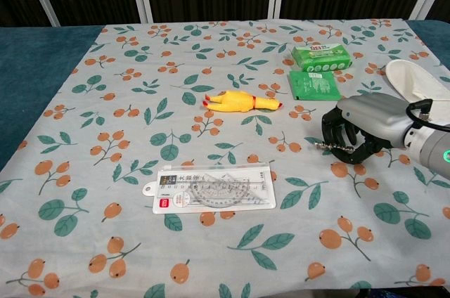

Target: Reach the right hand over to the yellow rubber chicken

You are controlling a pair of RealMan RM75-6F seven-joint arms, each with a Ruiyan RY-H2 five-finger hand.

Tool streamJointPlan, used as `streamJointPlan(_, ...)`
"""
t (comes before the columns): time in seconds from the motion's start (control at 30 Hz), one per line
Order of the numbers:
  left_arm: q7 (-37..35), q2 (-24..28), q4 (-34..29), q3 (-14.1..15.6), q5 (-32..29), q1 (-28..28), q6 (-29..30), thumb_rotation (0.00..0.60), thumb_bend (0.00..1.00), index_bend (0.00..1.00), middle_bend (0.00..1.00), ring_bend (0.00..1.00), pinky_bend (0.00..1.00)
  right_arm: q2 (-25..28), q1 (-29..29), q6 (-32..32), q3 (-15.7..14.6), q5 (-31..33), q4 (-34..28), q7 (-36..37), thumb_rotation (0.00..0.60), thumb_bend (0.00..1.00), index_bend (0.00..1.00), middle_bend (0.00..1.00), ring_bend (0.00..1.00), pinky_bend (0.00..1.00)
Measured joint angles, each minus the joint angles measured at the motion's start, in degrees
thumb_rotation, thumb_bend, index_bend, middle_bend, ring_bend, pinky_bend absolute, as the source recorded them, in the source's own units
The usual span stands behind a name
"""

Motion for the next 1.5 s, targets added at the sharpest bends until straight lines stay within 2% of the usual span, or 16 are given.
streamJointPlan(1.07,-0.06,0.01,0.02,-0.01,0.17,0.09,0.26,0.600,0.30,0.04,0.04,0.03,0.02,0.06,-0.23,0.02,0.29,0.38,-0.77,-0.43,0.600,0.39,0.56,0.52,0.53,0.38)
streamJointPlan(1.5,-0.24,0.07,-0.01,0.07,0.40,0.08,0.24,0.600,0.30,0.04,0.04,0.03,0.02,3.49,-0.10,1.63,1.00,-1.31,-3.88,-1.10,0.600,0.39,0.56,0.52,0.53,0.38)
